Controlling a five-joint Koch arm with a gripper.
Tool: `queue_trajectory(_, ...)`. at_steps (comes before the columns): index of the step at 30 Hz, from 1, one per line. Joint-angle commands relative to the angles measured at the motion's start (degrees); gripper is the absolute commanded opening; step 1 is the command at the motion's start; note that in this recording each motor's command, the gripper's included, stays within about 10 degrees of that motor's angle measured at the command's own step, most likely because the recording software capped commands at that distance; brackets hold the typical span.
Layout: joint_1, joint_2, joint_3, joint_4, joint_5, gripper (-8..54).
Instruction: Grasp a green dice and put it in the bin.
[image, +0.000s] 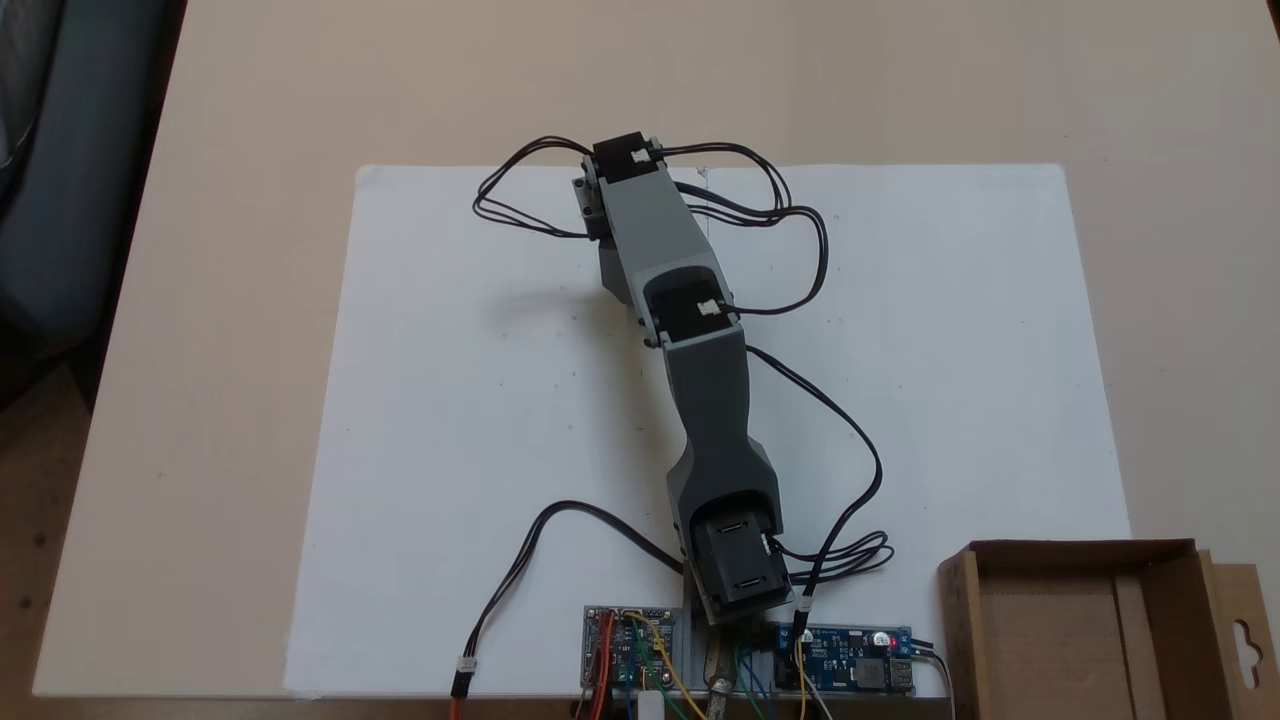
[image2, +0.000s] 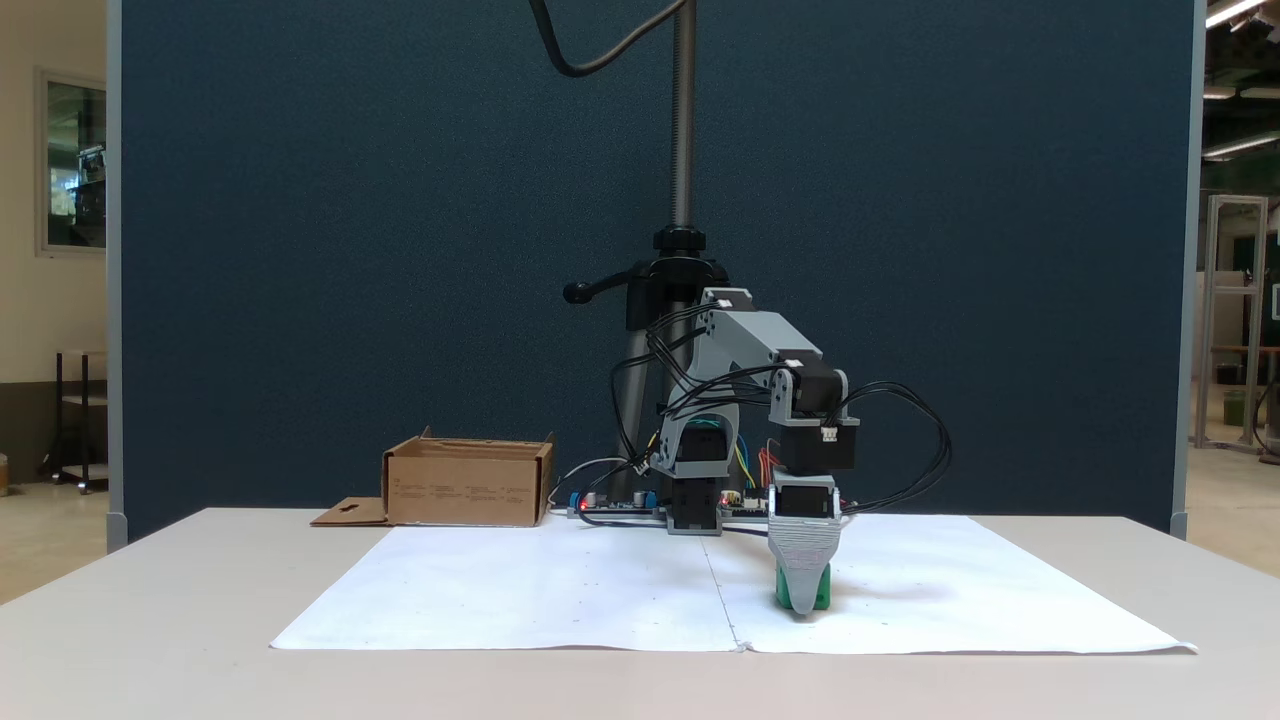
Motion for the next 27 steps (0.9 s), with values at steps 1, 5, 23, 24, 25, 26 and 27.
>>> queue_trajectory(1,-0.09,0.88,-0.18,-1.85,-5.27,41.1)
queue_trajectory(5,0.18,0.88,-0.26,-2.2,-6.77,41.1)
queue_trajectory(23,1.41,0.88,0.7,-2.11,-6.77,35.7)
queue_trajectory(24,1.41,0.88,0.79,-2.11,-6.77,33.7)
queue_trajectory(25,1.41,0.88,0.88,-2.11,-6.77,32.4)
queue_trajectory(26,1.41,0.88,0.88,-2.11,-6.77,31.7)
queue_trajectory(27,1.41,0.88,0.97,-2.02,-6.68,31.7)
